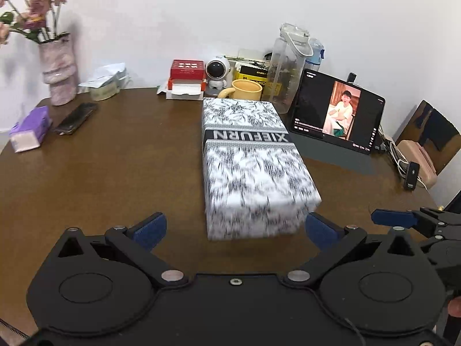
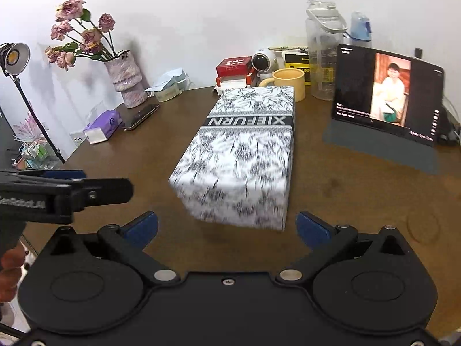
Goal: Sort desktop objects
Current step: 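Open both tools and lift them away from the lidded box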
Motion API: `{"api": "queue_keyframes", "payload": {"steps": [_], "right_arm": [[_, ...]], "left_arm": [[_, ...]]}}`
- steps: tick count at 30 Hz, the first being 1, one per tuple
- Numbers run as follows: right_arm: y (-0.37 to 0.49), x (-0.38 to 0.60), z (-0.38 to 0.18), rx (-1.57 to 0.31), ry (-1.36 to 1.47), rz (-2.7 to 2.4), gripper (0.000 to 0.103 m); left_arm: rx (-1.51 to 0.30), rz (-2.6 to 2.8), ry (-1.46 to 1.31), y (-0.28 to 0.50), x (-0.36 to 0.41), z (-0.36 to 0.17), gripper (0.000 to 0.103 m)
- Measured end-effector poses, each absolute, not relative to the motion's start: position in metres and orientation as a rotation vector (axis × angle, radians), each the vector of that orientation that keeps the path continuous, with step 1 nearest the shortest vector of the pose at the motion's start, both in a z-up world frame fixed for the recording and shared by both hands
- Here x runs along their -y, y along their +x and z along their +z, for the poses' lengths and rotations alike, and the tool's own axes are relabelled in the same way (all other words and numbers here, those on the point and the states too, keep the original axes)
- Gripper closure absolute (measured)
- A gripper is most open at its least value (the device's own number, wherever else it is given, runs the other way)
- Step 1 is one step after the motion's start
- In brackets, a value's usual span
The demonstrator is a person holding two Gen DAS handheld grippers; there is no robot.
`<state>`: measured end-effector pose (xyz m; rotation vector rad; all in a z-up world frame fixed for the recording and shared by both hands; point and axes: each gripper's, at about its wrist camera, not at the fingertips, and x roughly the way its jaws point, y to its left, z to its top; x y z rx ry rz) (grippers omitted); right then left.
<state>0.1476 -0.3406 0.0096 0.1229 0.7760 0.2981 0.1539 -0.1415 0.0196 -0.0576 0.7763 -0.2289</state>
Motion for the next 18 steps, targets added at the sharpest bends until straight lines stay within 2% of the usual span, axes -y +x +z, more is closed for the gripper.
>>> {"api": "queue_keyframes", "payload": {"steps": [7, 18], "right_arm": [[0.079, 0.331, 0.019, -0.765, 0.089, 0.290, 0.000], [0.012, 0.318, 0.025, -0.768, 0.069, 0.295, 0.000]], "left_arm": [[-0.752, -0.171, -0.068, 0.078, 0.132, 0.023, 0.000], [-0.745, -0.124, -0.056, 0.008, 0.125, 0.032, 0.000]]}}
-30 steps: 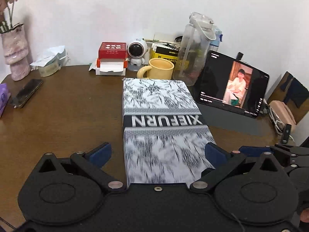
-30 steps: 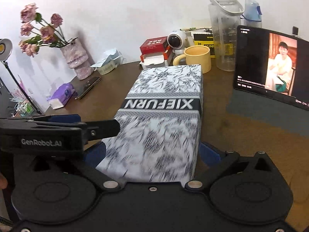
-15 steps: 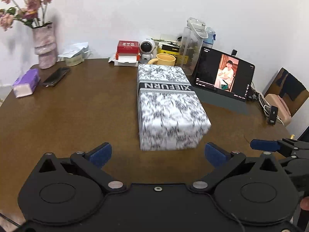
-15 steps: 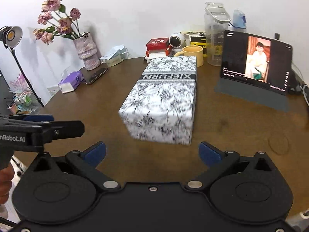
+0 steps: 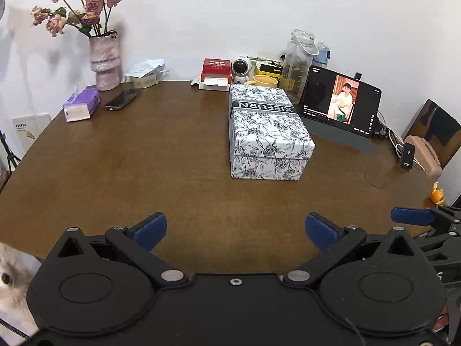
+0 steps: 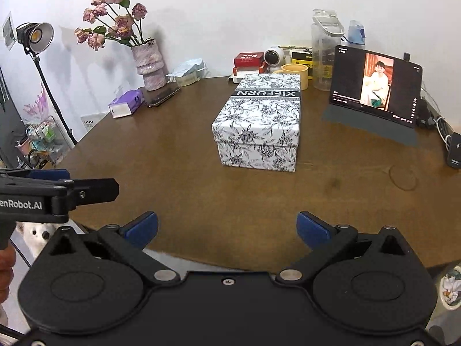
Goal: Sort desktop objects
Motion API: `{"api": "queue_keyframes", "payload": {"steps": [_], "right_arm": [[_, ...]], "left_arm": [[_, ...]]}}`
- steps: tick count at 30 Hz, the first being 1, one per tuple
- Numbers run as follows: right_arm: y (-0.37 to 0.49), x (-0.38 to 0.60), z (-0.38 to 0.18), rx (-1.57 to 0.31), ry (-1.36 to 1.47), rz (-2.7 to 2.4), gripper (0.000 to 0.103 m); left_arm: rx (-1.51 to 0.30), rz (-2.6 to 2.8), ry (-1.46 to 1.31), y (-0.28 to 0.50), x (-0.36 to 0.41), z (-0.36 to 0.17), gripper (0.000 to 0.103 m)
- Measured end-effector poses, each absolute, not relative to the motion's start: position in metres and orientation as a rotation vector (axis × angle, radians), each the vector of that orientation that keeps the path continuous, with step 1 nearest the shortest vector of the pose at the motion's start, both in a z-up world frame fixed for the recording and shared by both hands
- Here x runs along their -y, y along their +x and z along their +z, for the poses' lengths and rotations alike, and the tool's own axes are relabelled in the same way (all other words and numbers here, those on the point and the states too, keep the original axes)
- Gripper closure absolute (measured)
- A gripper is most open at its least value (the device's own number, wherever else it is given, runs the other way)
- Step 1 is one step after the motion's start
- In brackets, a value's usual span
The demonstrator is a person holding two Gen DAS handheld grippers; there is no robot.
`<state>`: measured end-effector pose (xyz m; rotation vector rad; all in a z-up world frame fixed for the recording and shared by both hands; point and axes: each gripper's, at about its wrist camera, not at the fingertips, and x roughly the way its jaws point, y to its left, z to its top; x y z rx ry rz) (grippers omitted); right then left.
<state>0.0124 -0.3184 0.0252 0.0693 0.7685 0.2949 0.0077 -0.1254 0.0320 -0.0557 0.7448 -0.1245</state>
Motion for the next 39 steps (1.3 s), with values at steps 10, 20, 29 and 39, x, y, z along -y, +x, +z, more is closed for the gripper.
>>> {"api": "queue_keyframes", "payload": {"steps": [10, 20, 29, 39], "right_arm": [[-0.006, 0.319, 0.029, -0.757, 0.053, 0.278, 0.000], [-0.015, 0.324, 0.027, -0.757, 0.050, 0.277, 0.000], [-0.018, 0.328, 0.024, -0.762, 0.057, 0.279, 0.000], [-0.019, 0.331, 0.023, -0.763, 0.059, 0.286, 0.000]], "left_arm": [[-0.748, -0.131, -0.065, -0.016, 0.124, 0.037, 0.000], [-0.736, -0.140, -0.049, -0.029, 0.133, 0.037, 0.000], [-0.729, -0.137, -0.033, -0.034, 0.140, 0.037, 0.000], [-0.729, -0.130, -0.029, -0.037, 0.143, 0.037, 0.000]]}}
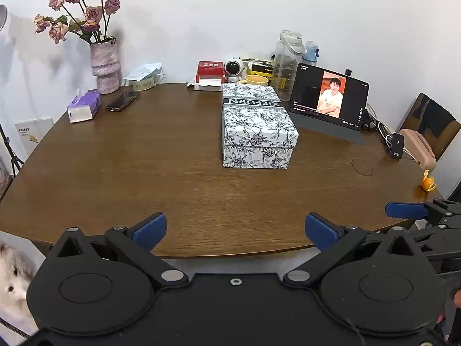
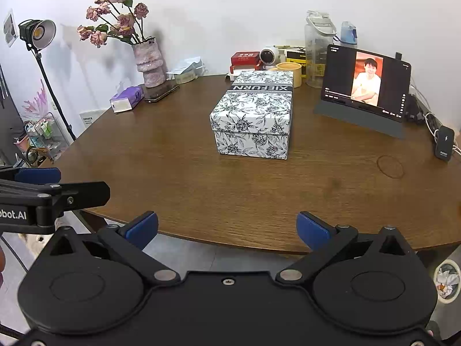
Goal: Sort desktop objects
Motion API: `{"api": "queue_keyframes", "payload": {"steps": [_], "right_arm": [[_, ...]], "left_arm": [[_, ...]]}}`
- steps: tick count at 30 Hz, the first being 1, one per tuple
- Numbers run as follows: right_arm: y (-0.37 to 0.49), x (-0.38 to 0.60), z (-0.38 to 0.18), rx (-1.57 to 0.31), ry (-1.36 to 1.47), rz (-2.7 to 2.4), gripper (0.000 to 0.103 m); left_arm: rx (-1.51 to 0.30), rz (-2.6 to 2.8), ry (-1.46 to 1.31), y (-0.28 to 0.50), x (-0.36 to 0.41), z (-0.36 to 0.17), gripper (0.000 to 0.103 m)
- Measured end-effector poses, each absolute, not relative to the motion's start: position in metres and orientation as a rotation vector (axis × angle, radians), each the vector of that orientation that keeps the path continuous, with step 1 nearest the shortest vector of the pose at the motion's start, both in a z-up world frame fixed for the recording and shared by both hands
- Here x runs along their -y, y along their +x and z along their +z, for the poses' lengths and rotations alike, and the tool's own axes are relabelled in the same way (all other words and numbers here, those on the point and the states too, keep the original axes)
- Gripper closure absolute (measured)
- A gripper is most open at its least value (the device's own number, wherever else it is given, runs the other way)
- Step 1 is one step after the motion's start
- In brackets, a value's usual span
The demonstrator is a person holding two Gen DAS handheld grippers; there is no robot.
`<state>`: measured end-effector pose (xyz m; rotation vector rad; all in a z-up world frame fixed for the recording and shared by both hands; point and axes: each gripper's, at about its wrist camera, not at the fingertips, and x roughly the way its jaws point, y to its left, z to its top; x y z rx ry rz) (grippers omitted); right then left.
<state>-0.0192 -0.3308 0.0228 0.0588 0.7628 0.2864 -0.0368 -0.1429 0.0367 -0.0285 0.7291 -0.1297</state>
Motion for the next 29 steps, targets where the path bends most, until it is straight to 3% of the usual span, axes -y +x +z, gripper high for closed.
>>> {"api": "queue_keyframes", "payload": {"steps": [29], "right_arm": [[-0.0158, 0.3316, 0.0243, -0.755, 0.047, 0.294, 0.000]], "left_arm": [[-0.726, -0.135, -0.033, -0.0365, 0.1397, 0.0388, 0.000]]}}
